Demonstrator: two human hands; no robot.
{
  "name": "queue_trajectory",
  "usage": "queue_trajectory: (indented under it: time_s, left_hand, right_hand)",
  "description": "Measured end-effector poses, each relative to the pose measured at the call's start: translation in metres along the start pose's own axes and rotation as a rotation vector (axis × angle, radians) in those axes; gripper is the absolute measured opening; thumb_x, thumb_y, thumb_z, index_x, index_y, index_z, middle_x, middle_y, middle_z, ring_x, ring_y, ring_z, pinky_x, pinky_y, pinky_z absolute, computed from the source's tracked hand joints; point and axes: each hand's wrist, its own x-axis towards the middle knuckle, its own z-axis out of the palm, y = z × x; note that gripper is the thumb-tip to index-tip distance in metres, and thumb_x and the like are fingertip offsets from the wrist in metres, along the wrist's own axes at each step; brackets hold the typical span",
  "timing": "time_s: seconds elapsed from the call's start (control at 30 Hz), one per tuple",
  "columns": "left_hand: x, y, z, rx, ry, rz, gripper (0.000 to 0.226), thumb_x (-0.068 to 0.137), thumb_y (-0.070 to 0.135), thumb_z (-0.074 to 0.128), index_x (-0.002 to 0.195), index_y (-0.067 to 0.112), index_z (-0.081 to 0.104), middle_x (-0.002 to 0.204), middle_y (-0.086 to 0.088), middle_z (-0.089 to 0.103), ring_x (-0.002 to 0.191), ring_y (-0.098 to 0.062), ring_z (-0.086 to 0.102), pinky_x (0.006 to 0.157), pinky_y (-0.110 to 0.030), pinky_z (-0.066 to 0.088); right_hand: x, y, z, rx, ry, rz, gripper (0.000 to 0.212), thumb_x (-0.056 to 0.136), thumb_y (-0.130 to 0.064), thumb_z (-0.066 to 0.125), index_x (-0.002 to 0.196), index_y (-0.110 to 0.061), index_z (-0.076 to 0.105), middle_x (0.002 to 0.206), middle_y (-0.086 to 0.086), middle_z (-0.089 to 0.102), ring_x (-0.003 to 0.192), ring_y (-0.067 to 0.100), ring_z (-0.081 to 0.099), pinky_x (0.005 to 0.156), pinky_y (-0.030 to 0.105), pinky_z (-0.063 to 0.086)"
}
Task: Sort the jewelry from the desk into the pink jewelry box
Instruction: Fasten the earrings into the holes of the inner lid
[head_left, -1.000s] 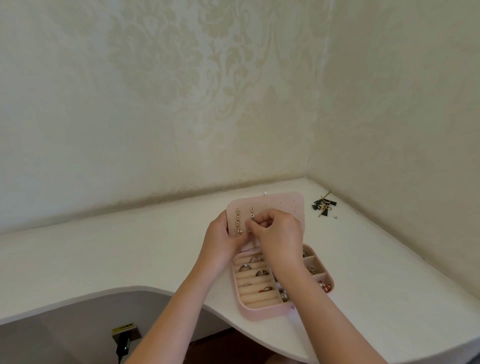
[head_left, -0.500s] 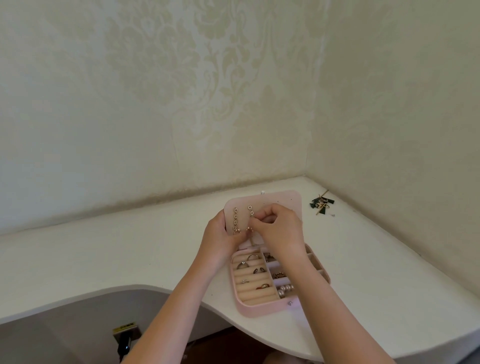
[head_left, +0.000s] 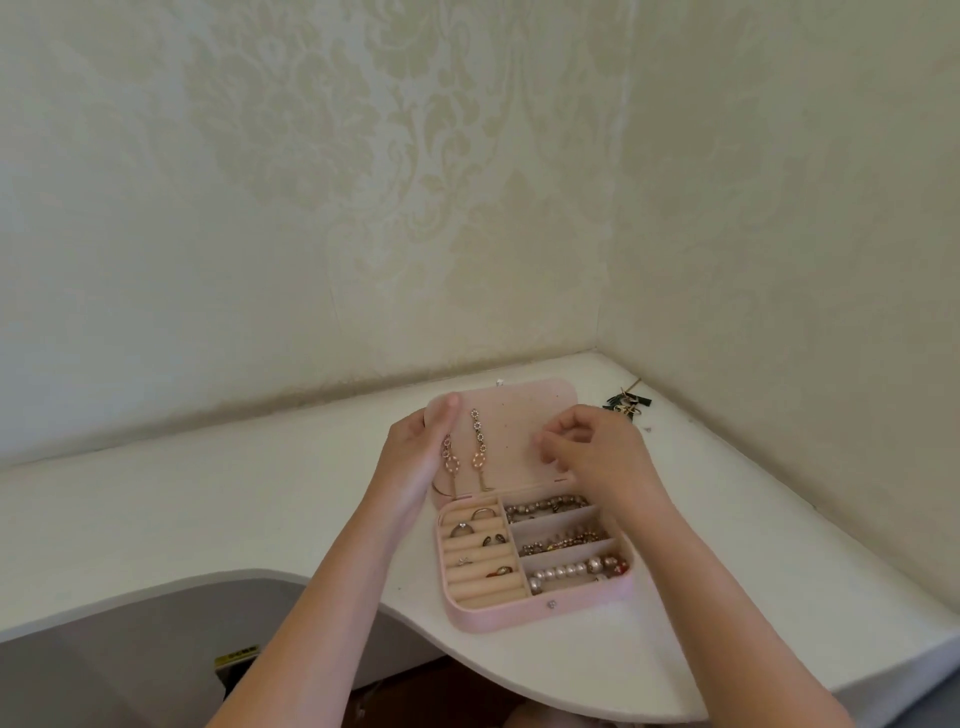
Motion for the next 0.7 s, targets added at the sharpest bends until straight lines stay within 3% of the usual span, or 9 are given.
queue_trajectory:
  time_s: [0.1,0.23,0.4,0.5,0.6,0.7]
  left_hand:
    - [0.0,0.001,0.005,-0.052,0.057,0.022,0.037,0.093,0.038,0.052,0.088,0.005,0.069,0.077,-0.007,0.073,0.07,-0.016,0.068,0.061,-0.022,0.052]
    - [0.002,0.002,0.0,-0.049,0.043,0.022,0.035,0.096,0.033,0.049,0.093,0.005,0.069,0.088,-0.012,0.073,0.079,-0.02,0.069,0.07,-0.028,0.052]
    - [0.002,0.003,-0.017,-0.009,0.08,0.029,0.036,0.096,0.031,0.048,0.093,0.002,0.068,0.086,-0.011,0.073,0.077,-0.02,0.068,0.068,-0.028,0.051]
    - [0.003,0.002,-0.032,-0.001,0.133,0.013,0.037,0.097,0.031,0.049,0.097,0.001,0.069,0.092,-0.015,0.073,0.084,-0.025,0.069,0.076,-0.032,0.052]
    - [0.006,0.002,-0.041,0.009,0.212,0.0,0.037,0.096,0.032,0.051,0.094,-0.001,0.069,0.093,-0.017,0.072,0.086,-0.028,0.068,0.083,-0.038,0.05]
    - [0.008,0.001,-0.042,0.008,0.25,-0.016,0.039,0.095,0.033,0.052,0.092,-0.002,0.068,0.091,-0.018,0.072,0.081,-0.027,0.066,0.079,-0.035,0.049]
  right_hand:
    - [0.018,0.015,-0.031,-0.017,0.102,0.021,0.01,0.083,-0.018,0.067,0.073,-0.015,0.066,0.062,-0.002,0.068,0.051,0.005,0.055,0.059,0.024,0.043]
    - [0.045,0.045,-0.05,-0.099,0.093,0.127,0.013,0.082,-0.016,0.066,0.071,-0.01,0.066,0.064,0.0,0.067,0.057,0.013,0.056,0.067,0.031,0.047]
    - [0.082,0.074,-0.044,-0.3,-0.033,0.231,0.012,0.078,-0.006,0.063,0.07,0.0,0.069,0.075,0.014,0.071,0.07,0.018,0.057,0.072,0.035,0.051]
    - [0.098,0.075,-0.036,-0.324,-0.052,0.264,0.011,0.077,-0.005,0.061,0.072,0.001,0.068,0.075,0.017,0.068,0.065,0.022,0.057,0.066,0.034,0.05]
    - [0.109,0.069,-0.028,-0.386,-0.087,0.281,0.022,0.082,-0.019,0.067,0.067,-0.004,0.06,0.07,0.011,0.063,0.062,0.022,0.056,0.063,0.029,0.045]
    - [0.111,0.064,-0.02,-0.528,-0.096,0.302,0.044,0.076,-0.039,0.074,0.062,-0.008,0.047,0.06,0.003,0.051,0.052,0.017,0.047,0.047,0.026,0.033]
